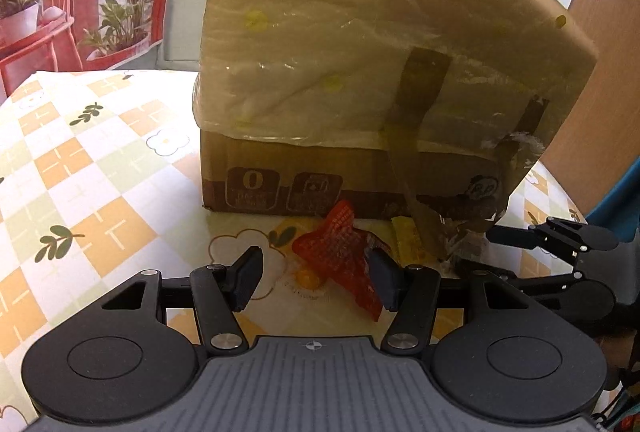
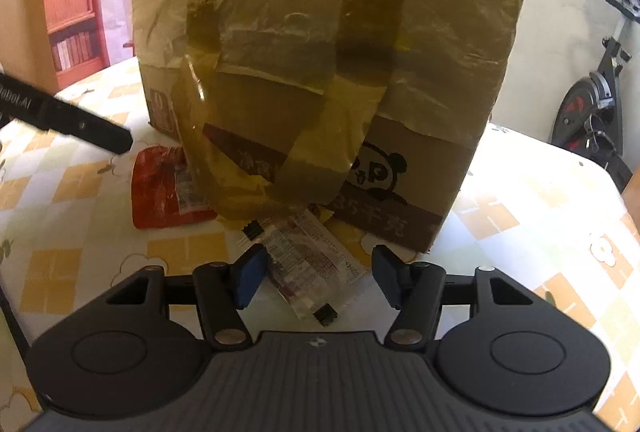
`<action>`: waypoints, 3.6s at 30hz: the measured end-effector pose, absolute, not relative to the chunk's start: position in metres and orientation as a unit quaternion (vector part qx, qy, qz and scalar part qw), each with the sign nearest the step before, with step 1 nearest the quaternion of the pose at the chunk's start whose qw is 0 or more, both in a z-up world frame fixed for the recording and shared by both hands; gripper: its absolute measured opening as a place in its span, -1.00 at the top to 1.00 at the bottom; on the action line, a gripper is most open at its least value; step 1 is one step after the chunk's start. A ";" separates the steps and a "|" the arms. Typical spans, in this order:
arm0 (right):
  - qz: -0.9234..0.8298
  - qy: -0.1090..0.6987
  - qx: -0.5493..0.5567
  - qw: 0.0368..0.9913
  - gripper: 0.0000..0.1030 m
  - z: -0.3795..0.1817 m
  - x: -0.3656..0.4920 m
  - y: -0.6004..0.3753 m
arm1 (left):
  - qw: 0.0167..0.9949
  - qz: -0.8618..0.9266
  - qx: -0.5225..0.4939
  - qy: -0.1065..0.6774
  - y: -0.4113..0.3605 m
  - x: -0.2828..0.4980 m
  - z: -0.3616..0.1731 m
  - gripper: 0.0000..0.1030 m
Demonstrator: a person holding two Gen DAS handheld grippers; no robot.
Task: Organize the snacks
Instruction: 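Move both grippers back down to the remaining snacks beside the box, then grasp the red packet with the left gripper while the right grasps the clear wrapped snack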
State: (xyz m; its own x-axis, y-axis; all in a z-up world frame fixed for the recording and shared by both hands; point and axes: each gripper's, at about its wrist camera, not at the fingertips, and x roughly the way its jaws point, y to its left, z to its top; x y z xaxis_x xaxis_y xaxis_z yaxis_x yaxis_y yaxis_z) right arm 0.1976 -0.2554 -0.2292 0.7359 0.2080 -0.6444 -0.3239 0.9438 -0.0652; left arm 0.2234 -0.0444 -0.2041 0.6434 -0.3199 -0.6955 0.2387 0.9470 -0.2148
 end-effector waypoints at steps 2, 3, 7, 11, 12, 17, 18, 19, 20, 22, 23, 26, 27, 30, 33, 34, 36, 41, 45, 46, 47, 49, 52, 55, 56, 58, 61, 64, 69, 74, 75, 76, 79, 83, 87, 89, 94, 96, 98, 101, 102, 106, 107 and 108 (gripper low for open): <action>0.145 0.335 -0.085 0.927 -0.20 -0.227 0.199 -0.256 | 0.905 -0.153 -0.054 0.394 -0.044 0.223 -0.205 -0.18; 0.148 0.334 -0.089 0.927 -0.20 -0.225 0.197 -0.257 | 0.904 -0.153 -0.056 0.394 -0.043 0.223 -0.205 -0.18; 0.171 0.337 -0.120 0.918 -0.22 -0.222 0.195 -0.252 | 0.905 -0.151 -0.059 0.394 -0.042 0.222 -0.205 -0.18; 0.190 0.342 -0.160 0.906 -0.31 -0.223 0.197 -0.245 | 0.904 -0.150 -0.061 0.395 -0.042 0.221 -0.205 -0.18; 0.194 0.343 -0.167 0.904 -0.32 -0.223 0.197 -0.242 | 0.904 -0.151 -0.062 0.395 -0.041 0.221 -0.206 -0.18; 0.210 0.338 -0.201 0.895 -0.37 -0.224 0.203 -0.230 | 0.904 -0.151 -0.063 0.394 -0.040 0.220 -0.206 -0.18; 0.211 0.338 -0.204 0.894 -0.37 -0.224 0.204 -0.229 | 0.904 -0.151 -0.064 0.394 -0.040 0.220 -0.206 -0.18; 0.211 0.338 -0.204 0.894 -0.37 -0.224 0.206 -0.229 | 0.905 -0.151 -0.065 0.393 -0.039 0.219 -0.205 -0.18; 0.211 0.339 -0.204 0.894 -0.37 -0.224 0.207 -0.229 | 0.905 -0.151 -0.065 0.393 -0.038 0.219 -0.205 -0.18; 0.209 0.340 -0.204 0.894 -0.40 -0.224 0.209 -0.228 | 0.905 -0.150 -0.067 0.392 -0.037 0.218 -0.205 -0.18; 0.208 0.341 -0.202 0.894 -0.40 -0.225 0.211 -0.227 | 0.905 -0.150 -0.068 0.391 -0.037 0.218 -0.204 -0.18; 0.202 0.349 -0.182 0.897 -0.29 -0.225 0.212 -0.232 | 0.906 -0.149 -0.072 0.390 -0.034 0.217 -0.204 -0.18; 0.198 0.353 -0.170 0.899 -0.28 -0.225 0.211 -0.234 | 0.906 -0.149 -0.073 0.390 -0.034 0.217 -0.204 -0.18; 0.174 0.365 -0.145 0.903 -0.19 -0.223 0.205 -0.238 | 0.906 -0.149 -0.076 0.389 -0.032 0.217 -0.205 -0.18; 0.123 0.389 -0.089 0.909 -0.17 -0.221 0.195 -0.248 | 0.905 -0.149 -0.077 0.390 -0.030 0.217 -0.207 -0.18; 0.106 0.397 -0.061 0.910 -0.17 -0.221 0.191 -0.254 | 0.905 -0.149 -0.077 0.391 -0.031 0.217 -0.208 -0.18; 0.081 0.399 -0.018 0.913 -0.17 -0.220 0.182 -0.261 | 0.904 -0.150 -0.077 0.393 -0.031 0.216 -0.209 -0.18; 0.080 0.383 -0.046 0.919 -0.20 -0.217 0.171 -0.259 | 0.904 -0.154 -0.079 0.390 -0.032 0.212 -0.209 -0.18; 0.109 0.376 -0.074 0.917 -0.23 -0.219 0.171 -0.255 | 0.904 -0.153 -0.079 0.392 -0.032 0.210 -0.209 -0.18; 0.111 0.375 -0.083 0.917 -0.23 -0.220 0.173 -0.254 | 0.904 -0.153 -0.079 0.392 -0.031 0.210 -0.209 -0.18; 0.111 0.373 -0.092 0.917 -0.23 -0.222 0.175 -0.254 | 0.904 -0.154 -0.079 0.392 -0.031 0.210 -0.208 -0.18; 0.116 0.370 -0.098 0.917 -0.23 -0.224 0.178 -0.256 | 0.903 -0.155 -0.079 0.392 -0.031 0.210 -0.208 -0.18; 0.134 0.372 -0.081 0.915 -0.05 -0.227 0.182 -0.261 | 0.903 -0.160 -0.079 0.392 -0.031 0.210 -0.208 -0.16; 0.134 0.365 -0.071 0.918 0.06 -0.228 0.179 -0.262 | 0.900 -0.171 -0.079 0.394 -0.033 0.210 -0.210 0.00; 0.129 0.360 -0.069 0.921 0.07 -0.229 0.178 -0.261 | 0.898 -0.174 -0.078 0.396 -0.035 0.210 -0.211 0.01; 0.110 0.347 -0.060 0.929 0.08 -0.231 0.176 -0.261 | 0.897 -0.179 -0.076 0.398 -0.039 0.210 -0.212 0.07; 0.092 0.328 -0.034 0.939 0.09 -0.236 0.174 -0.265 | 0.894 -0.186 -0.075 0.400 -0.046 0.209 -0.213 0.07; 0.089 0.322 -0.050 0.941 0.09 -0.237 0.171 -0.261 | 0.894 -0.183 -0.072 0.402 -0.052 0.212 -0.216 0.07; 0.086 0.318 -0.048 0.943 0.09 -0.237 0.171 -0.261 | 0.900 -0.151 -0.071 0.403 -0.057 0.222 -0.220 0.07; 0.085 0.315 -0.052 0.944 0.09 -0.238 0.169 -0.260 | 0.904 -0.129 -0.072 0.400 -0.063 0.237 -0.221 0.07; 0.086 0.315 -0.049 0.944 0.09 -0.238 0.169 -0.261 | 0.903 -0.128 -0.072 0.403 -0.064 0.241 -0.222 0.06; 0.087 0.315 -0.048 0.944 0.09 -0.238 0.170 -0.261 | 0.901 -0.126 -0.072 0.409 -0.066 0.245 -0.224 0.06; 0.087 0.314 -0.047 0.944 0.09 -0.238 0.169 -0.262 | 0.902 -0.126 -0.073 0.406 -0.070 0.249 -0.226 -0.02; 0.091 0.315 -0.036 0.944 0.09 -0.238 0.170 -0.267 | 0.908 -0.124 -0.042 0.399 -0.082 0.249 -0.227 -0.07; 0.092 0.314 -0.035 0.944 0.09 -0.237 0.171 -0.268 | 0.911 -0.118 -0.034 0.395 -0.088 0.250 -0.228 -0.08; 0.093 0.314 -0.034 0.944 0.09 -0.237 0.170 -0.269 | 0.913 -0.115 -0.026 0.390 -0.091 0.249 -0.228 -0.03; 0.094 0.314 -0.030 0.944 0.09 -0.237 0.171 -0.271 | 0.918 -0.127 -0.013 0.375 -0.092 0.234 -0.223 0.20; 0.094 0.314 -0.029 0.944 0.09 -0.238 0.171 -0.271 | 0.920 -0.128 -0.011 0.370 -0.087 0.223 -0.220 0.21; 0.095 0.313 -0.029 0.944 0.09 -0.238 0.171 -0.271 | 0.921 -0.129 -0.011 0.368 -0.083 0.214 -0.218 0.21; 0.095 0.313 -0.029 0.944 0.09 -0.238 0.171 -0.271 | 0.921 -0.127 -0.022 0.367 -0.075 0.200 -0.216 0.21; 0.095 0.314 -0.029 0.944 0.09 -0.238 0.171 -0.271 | 0.921 -0.125 -0.027 0.367 -0.072 0.196 -0.216 0.21; 0.095 0.314 -0.030 0.944 0.09 -0.238 0.171 -0.271 | 0.922 -0.118 -0.045 0.367 -0.064 0.185 -0.215 0.21; 0.094 0.314 -0.031 0.944 0.09 -0.238 0.171 -0.271 | 0.922 -0.117 -0.048 0.365 -0.063 0.182 -0.214 0.21; 0.094 0.314 -0.032 0.944 0.09 -0.238 0.172 -0.271 | 0.923 -0.116 -0.051 0.363 -0.061 0.180 -0.214 0.21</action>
State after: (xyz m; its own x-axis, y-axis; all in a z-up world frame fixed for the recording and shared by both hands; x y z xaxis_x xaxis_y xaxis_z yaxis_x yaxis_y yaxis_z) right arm 0.1717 -0.2706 -0.2381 0.7847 0.1576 -0.5995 -0.1975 0.9803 -0.0008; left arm 0.1802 -0.0614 -0.2142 0.7088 -0.2517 -0.6590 0.1778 0.9678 -0.1783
